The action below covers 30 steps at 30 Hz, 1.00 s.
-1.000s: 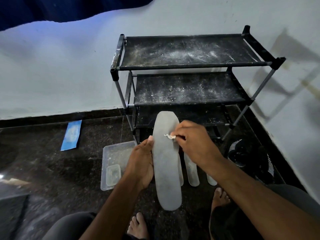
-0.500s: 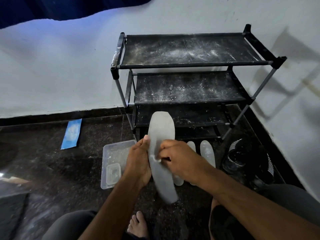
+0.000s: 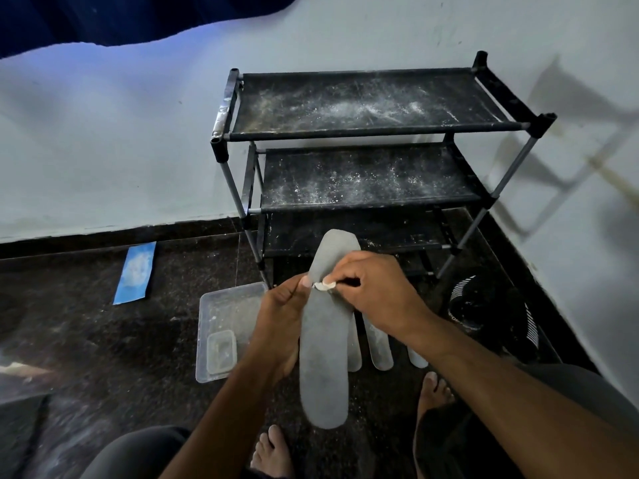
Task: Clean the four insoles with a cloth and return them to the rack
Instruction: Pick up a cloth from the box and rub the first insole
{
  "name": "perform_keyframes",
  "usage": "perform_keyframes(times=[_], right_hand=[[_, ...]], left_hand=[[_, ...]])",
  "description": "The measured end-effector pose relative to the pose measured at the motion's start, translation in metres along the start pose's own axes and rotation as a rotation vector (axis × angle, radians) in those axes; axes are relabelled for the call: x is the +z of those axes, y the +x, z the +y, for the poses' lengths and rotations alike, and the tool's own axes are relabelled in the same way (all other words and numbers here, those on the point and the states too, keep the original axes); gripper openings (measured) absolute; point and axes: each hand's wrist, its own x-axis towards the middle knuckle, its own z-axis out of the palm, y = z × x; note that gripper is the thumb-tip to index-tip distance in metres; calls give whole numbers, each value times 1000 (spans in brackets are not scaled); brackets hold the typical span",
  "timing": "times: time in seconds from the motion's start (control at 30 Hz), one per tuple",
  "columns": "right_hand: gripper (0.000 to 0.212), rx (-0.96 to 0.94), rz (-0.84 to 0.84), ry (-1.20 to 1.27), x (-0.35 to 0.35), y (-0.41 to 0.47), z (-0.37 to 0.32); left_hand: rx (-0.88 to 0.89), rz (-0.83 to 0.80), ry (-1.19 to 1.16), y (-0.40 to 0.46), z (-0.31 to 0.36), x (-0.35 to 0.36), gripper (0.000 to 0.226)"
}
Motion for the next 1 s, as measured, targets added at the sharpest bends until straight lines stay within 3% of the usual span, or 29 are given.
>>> perform_keyframes(times=[0.17, 0.33, 0.53, 0.7, 0.8, 0.9, 1.0], right_hand=[[18, 106, 265, -66, -14, 13, 12], [14, -43, -22, -99, 11, -1, 3], [17, 114, 289, -69, -13, 12, 13], [13, 73, 75, 19, 7, 1, 1], [14, 125, 195, 92, -2, 8, 4], [15, 165, 290, 3, -8, 13, 10], [13, 145, 82, -10, 8, 5, 4]], left_hand=[[1, -11, 66, -2, -2, -3, 36], [22, -13, 112, -2, -2, 0, 35], [14, -32, 214, -5, -3, 1, 33], [8, -73, 166, -4, -3, 2, 33], [3, -80, 170, -3, -3, 0, 34], [-17, -102, 171, -5, -2, -1, 35], [-14, -85, 148, -4, -3, 1, 35]])
